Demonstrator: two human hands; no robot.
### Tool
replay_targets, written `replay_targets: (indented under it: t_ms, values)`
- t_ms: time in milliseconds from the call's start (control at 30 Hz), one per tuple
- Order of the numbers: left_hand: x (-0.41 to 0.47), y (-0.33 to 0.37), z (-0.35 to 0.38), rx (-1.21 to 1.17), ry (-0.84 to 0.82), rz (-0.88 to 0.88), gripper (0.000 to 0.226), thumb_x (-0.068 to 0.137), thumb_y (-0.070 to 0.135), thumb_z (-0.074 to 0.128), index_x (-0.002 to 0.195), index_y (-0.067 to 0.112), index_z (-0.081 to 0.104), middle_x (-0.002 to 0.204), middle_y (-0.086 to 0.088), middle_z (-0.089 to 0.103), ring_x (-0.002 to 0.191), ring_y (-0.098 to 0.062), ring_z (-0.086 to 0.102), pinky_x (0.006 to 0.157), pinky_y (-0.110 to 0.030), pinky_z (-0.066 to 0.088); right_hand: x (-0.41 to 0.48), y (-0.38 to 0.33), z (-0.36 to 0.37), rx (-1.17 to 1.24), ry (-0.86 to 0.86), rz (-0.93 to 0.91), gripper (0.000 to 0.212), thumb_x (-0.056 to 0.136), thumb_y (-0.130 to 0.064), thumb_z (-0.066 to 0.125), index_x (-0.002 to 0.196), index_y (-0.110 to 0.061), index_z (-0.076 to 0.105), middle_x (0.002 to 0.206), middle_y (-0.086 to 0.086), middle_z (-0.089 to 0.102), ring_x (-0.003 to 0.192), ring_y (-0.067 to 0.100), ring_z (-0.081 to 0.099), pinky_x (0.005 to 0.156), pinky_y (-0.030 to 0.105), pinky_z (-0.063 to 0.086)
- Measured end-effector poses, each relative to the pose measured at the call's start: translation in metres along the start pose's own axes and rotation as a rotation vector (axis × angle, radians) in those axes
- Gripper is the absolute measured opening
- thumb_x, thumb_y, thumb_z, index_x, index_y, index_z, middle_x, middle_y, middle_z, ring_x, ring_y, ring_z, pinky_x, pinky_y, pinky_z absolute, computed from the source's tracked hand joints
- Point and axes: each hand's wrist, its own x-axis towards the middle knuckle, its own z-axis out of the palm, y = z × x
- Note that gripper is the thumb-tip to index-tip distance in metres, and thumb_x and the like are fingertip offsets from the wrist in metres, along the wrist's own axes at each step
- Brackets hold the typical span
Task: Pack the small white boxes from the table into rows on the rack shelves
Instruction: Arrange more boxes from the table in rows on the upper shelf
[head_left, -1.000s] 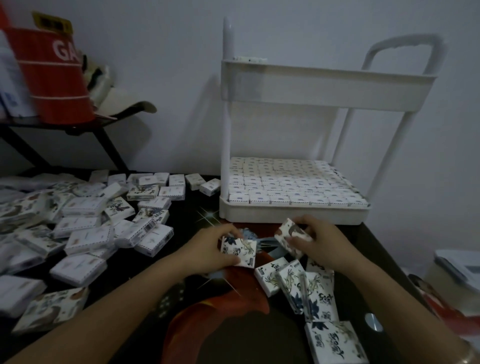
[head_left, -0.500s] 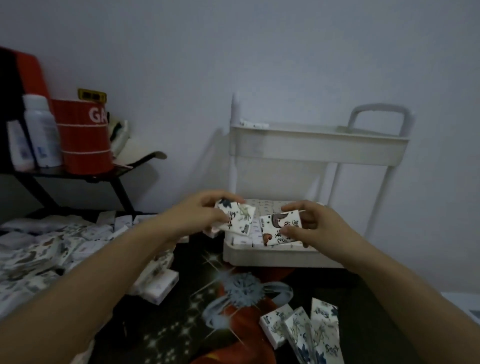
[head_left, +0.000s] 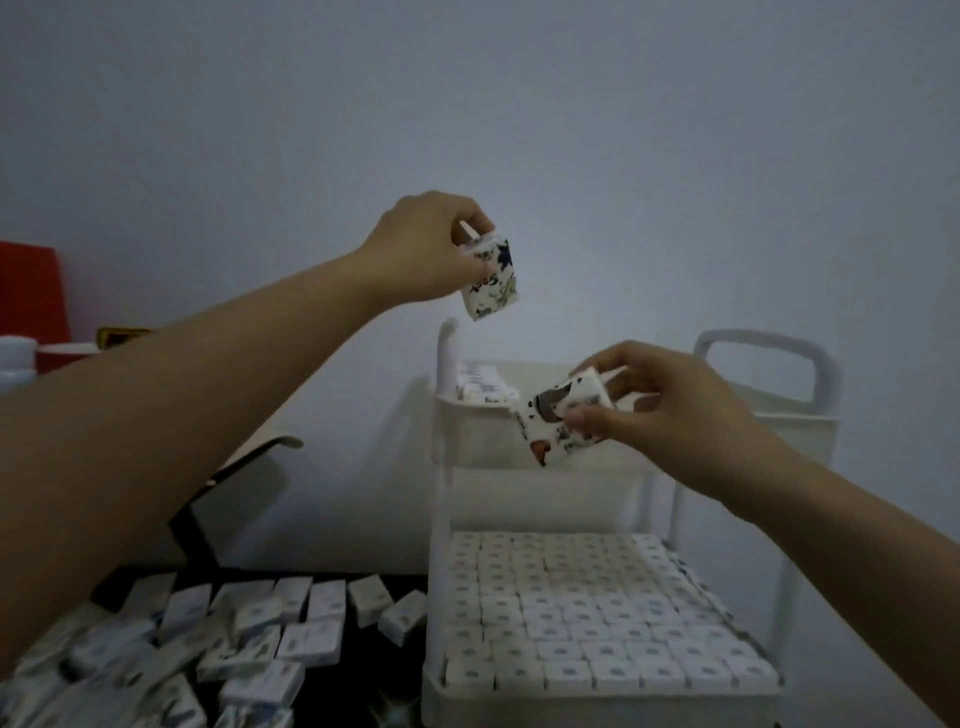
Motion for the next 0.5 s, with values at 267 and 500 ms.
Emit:
replay_targets:
  t_ms: [267,500]
  values:
    - [0.073,-0.018,0.061,0.359,-0.265,0.082,0.038,0.080,0.028,0.075,0.116,0.025,0.063,0.117,0.002,0.062,0.099,-0.016,0.056,0.081,-0.031,0.046,0.087,0.001,-0.005,0.097,0.102,-0.006,0.021,0.075,-0.020,0.082,0.089,-0.026,0.067,0.080,-0.006,0.067,0.042,-0.002,0.054,0.041,0.015,0.043]
    - [0.103,-0.029,0.101,0.763,-0.617,0.055,0.049,0.074,0.025,0.082,0.119,0.017,0.062,0.118,-0.004,0.060,0.103,-0.023,0.058,0.089,-0.039,0.052,0.144,0.030,-0.003,0.102,0.051,0.082,0.025,0.084,-0.008,0.073,0.106,-0.016,0.064,0.086,0.006,0.068,0.057,0.012,0.070,0.047,0.022,0.053]
